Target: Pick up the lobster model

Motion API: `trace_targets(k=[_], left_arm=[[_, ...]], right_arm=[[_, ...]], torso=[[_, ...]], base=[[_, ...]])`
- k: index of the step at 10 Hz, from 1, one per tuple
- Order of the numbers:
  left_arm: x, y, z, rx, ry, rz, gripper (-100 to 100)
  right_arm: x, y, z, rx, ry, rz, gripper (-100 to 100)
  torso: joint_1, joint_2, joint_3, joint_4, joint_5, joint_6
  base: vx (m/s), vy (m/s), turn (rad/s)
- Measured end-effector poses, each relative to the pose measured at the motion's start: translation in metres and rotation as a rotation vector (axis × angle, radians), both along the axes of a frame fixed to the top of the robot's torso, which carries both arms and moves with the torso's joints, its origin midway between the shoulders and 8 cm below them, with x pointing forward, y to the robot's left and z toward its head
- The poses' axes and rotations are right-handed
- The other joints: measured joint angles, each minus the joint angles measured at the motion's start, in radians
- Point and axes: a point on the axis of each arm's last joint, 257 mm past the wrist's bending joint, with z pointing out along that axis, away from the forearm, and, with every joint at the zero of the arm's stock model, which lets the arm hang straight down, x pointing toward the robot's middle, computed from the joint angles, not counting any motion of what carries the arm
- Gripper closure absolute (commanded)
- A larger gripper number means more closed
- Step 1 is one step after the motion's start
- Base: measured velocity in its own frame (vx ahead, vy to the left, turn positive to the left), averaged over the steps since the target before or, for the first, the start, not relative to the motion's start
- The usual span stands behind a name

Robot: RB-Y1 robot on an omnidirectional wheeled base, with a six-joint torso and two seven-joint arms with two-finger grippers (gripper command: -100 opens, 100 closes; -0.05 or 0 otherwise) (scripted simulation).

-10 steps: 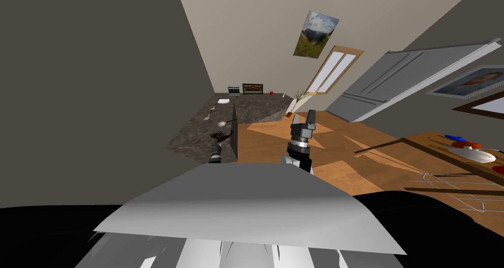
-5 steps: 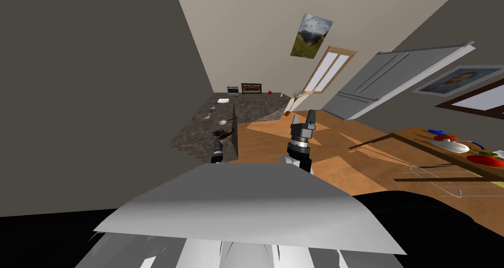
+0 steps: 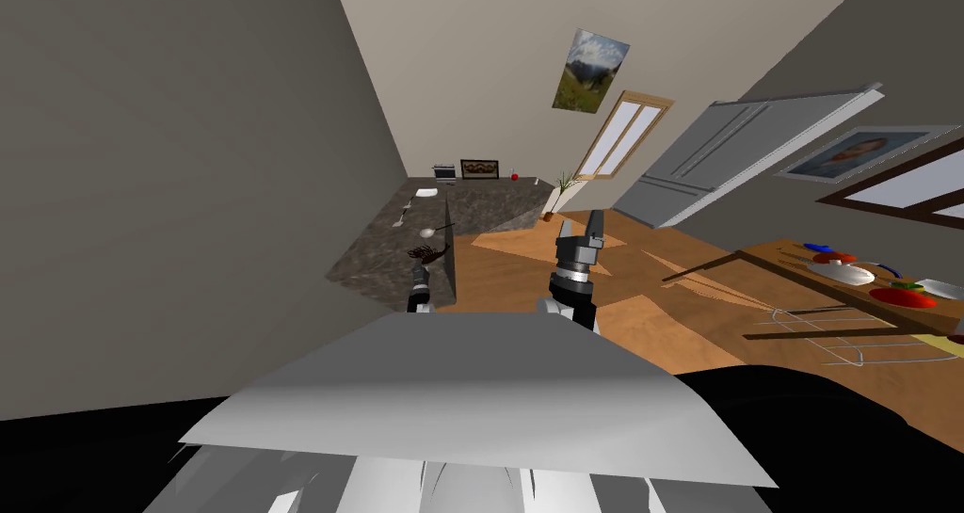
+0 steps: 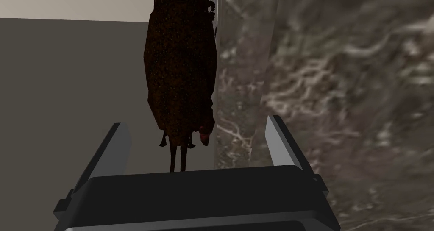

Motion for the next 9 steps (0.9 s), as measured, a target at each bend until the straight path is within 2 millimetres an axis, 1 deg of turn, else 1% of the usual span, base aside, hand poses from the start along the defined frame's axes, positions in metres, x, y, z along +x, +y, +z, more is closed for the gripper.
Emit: trace_targets(k=[2,3,4,6,7,8,9], left_arm=[[0.013,0.003,0.001,-0.001,-0.003,0.017,-100],[0.019,-0.001,0.000,-0.002,0.000,0.014,-100],[0.023,0.000,0.002,-0.004,-0.004,0.028,-100],[0.036,-0.003,0.004,-0.003,-0.002,0.030,-100],[0.040,-0.004,0.001,-0.004,0.004,0.027,-100],[0.044,-0.002,0.003,-0.006,0.000,0.041,-100],[0.050,-0.004,0.005,-0.004,-0.004,0.046,-100]], right_arm=[[0.000,0.000,0.000,0.000,0.000,0.000,0],[0.000,0.000,0.000,0.000,0.000,0.000,0],[0.000,0.000,0.000,0.000,0.000,0.000,0],[0.000,0.000,0.000,0.000,0.000,0.000,0],[0.000,0.000,0.000,0.000,0.000,0.000,0],[0.000,0.000,0.000,0.000,0.000,0.000,0],[0.000,0.000,0.000,0.000,0.000,0.000,0]], torso=[[0.001,0.002,0.001,0.001,0.000,0.000],[0.000,0.000,0.000,0.000,0.000,0.000],[0.001,0.001,0.001,0.000,0.000,0.000],[0.000,-0.002,0.000,0.003,-0.002,0.000],[0.000,-0.004,-0.001,0.002,-0.002,0.000],[0.002,-0.003,0.000,0.004,-0.002,0.001],[0.003,-0.003,0.000,0.004,-0.002,0.001]], base=[[-0.067,0.028,-0.021],[-0.075,0.040,-0.086],[-0.073,0.041,-0.062],[-0.028,0.007,0.011],[-0.073,0.023,-0.075],[-0.084,0.041,-0.069],[-0.040,0.023,-0.012]])
